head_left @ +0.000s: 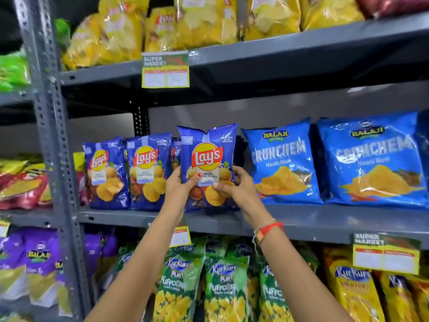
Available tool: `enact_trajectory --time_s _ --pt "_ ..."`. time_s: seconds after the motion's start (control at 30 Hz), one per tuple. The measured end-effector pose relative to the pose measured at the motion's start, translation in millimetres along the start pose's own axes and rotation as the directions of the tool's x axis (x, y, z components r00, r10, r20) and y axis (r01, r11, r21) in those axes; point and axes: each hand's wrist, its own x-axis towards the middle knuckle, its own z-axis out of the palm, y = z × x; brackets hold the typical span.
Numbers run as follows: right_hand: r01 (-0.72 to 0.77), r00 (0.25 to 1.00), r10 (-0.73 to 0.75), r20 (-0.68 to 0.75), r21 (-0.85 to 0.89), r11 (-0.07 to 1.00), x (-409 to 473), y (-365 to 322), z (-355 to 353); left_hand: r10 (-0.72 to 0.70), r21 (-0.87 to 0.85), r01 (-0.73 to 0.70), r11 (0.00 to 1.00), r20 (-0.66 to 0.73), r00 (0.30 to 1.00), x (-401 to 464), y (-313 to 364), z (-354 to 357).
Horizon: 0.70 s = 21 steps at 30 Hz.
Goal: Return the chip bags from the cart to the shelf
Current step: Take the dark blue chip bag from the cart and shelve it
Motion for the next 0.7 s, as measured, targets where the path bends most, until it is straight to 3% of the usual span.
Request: enact_trajectory --time_s 0.3,0.6,0.7 --pt "-0.006 0.988 -0.012 -0.151 -0.119 0.993 15.3 29.6 21.8 0.078 0.256 -0.038 0.966 -0.147 0.986 19.9 -40.2 -2.1" --pt "0.211 0.932 -0.280 -0.232 -0.279 0.937 -52.8 25.9 1.1 0.364 0.332 -0.278 0.902 -0.236 0.901 -55.8 -54.3 10.7" --pt "0.257 0.915 -0.319 -0.249 -0.250 0.933 -100.7 51.0 -12.0 0.364 0.337 -0.267 0.903 -0.271 0.891 -110.8 -79.3 12.1"
